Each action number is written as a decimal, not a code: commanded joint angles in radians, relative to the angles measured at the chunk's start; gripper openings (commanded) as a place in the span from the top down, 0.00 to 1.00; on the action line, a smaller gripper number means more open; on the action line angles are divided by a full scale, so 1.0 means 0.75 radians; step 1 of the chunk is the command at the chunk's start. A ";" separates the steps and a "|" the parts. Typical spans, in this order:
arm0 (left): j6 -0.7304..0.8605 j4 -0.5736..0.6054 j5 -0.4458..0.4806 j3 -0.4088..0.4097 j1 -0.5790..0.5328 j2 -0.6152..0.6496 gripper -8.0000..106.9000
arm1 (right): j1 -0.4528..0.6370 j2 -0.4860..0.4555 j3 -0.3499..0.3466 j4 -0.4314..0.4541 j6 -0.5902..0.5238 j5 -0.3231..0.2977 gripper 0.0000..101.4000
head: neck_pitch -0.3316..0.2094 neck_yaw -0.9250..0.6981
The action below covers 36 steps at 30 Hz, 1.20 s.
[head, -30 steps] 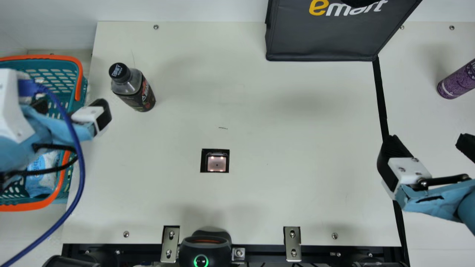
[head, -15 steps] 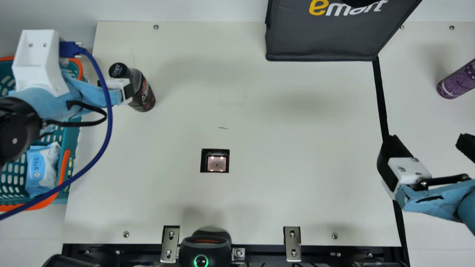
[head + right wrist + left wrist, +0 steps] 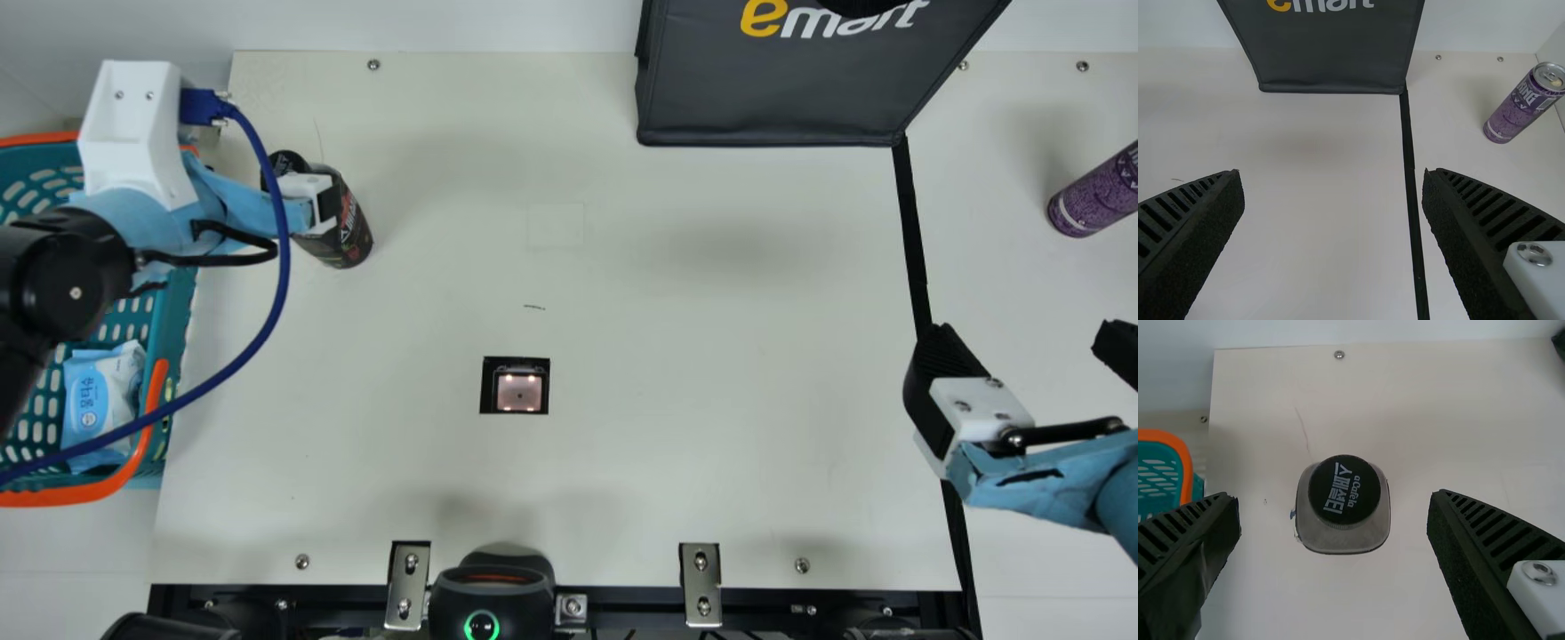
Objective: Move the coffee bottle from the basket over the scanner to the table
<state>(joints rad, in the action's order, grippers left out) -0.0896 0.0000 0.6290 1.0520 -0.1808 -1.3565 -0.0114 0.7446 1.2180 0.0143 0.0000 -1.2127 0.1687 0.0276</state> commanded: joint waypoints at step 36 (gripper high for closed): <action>-0.373 -0.221 -0.175 -0.113 -0.123 0.061 1.00 | 0.000 0.000 0.000 0.000 0.000 0.000 0.06 | -0.041 0.000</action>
<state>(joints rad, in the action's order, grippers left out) -0.3419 -0.1540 0.4577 0.9574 -0.2623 -1.3187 -0.0114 0.7446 1.2180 0.0143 0.0000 -1.2128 0.1687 0.0276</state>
